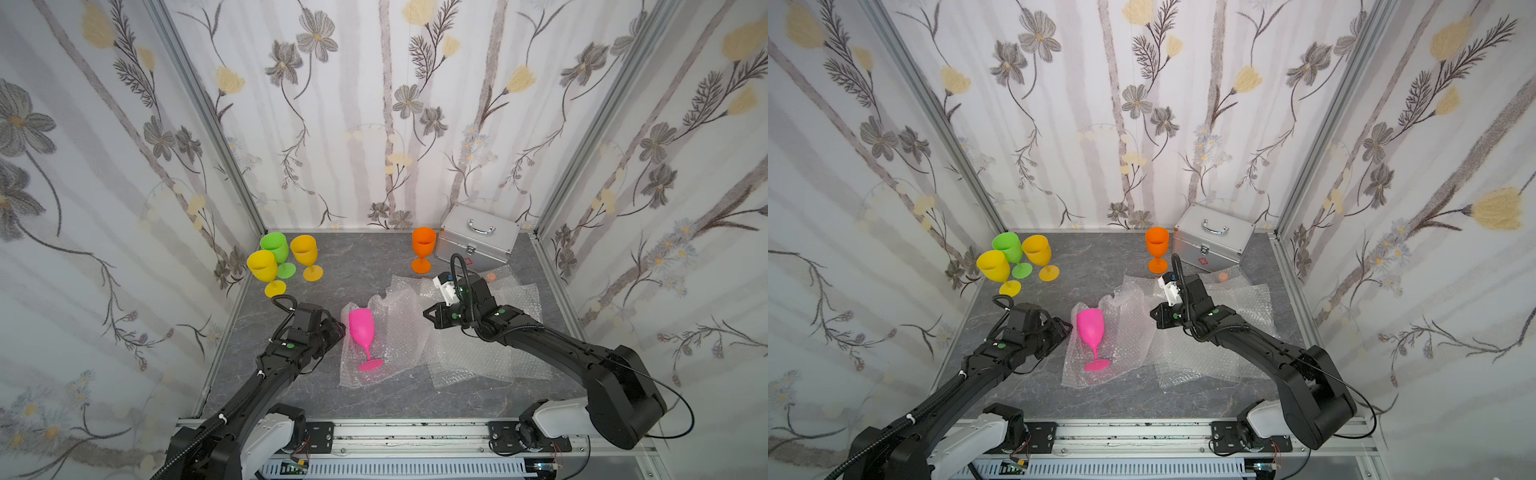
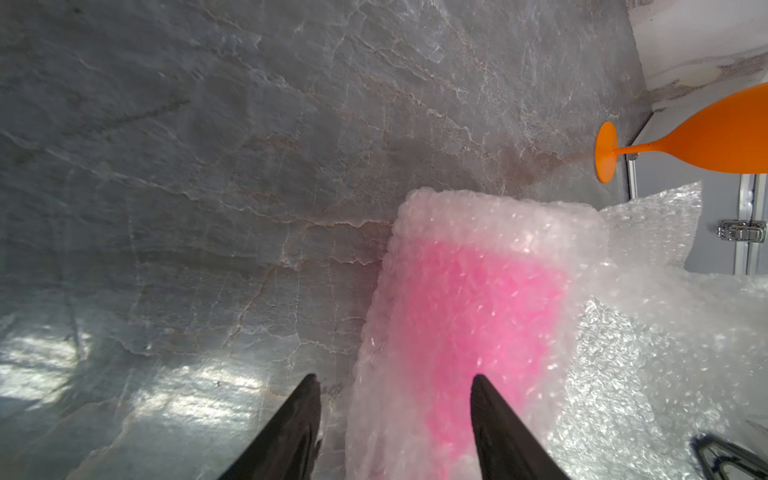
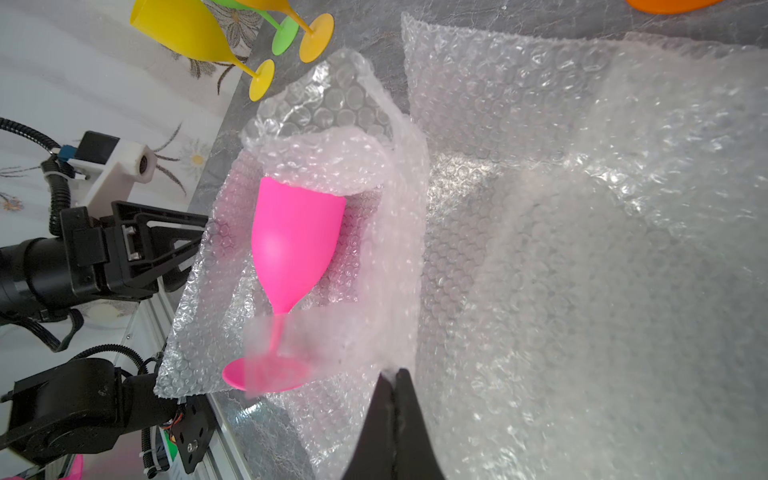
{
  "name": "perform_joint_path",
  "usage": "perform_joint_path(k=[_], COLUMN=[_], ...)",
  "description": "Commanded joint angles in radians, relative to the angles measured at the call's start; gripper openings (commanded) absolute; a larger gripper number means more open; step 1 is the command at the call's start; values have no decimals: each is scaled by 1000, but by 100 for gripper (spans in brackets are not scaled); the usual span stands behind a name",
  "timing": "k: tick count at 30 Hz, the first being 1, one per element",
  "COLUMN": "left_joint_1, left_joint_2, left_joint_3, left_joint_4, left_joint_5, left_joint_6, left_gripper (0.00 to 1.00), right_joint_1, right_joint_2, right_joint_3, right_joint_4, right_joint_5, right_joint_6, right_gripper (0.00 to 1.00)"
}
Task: Unpack wine glasses from bubble wrap
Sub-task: Unwrap the bubble wrap at the center of the board.
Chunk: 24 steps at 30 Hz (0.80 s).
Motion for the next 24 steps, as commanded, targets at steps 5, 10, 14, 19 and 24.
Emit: perform_joint_path(k=[5, 10, 14, 19, 24], left_joint_1=[1, 1, -4, -20, -20], left_joint_2=[48, 36, 106, 183, 188], left_joint_3=[79, 114, 135, 150, 146], left_joint_4=[-28, -3, 10, -61, -88], left_joint_5=[10, 18, 55, -16, -82], left_joint_6=[75, 80, 91, 148, 161], left_gripper=[67, 76, 77, 70, 44], right_joint_1=[0, 0, 1, 1, 0], right_joint_2=[-3, -10, -10, -30, -59], right_joint_3=[2, -3, 3, 11, 9], right_joint_4=[35, 29, 33, 22, 17], right_joint_5=[-10, -4, -9, -1, 15], right_joint_6=[7, 4, 4, 1, 0], right_gripper=[0, 0, 0, 0, 0])
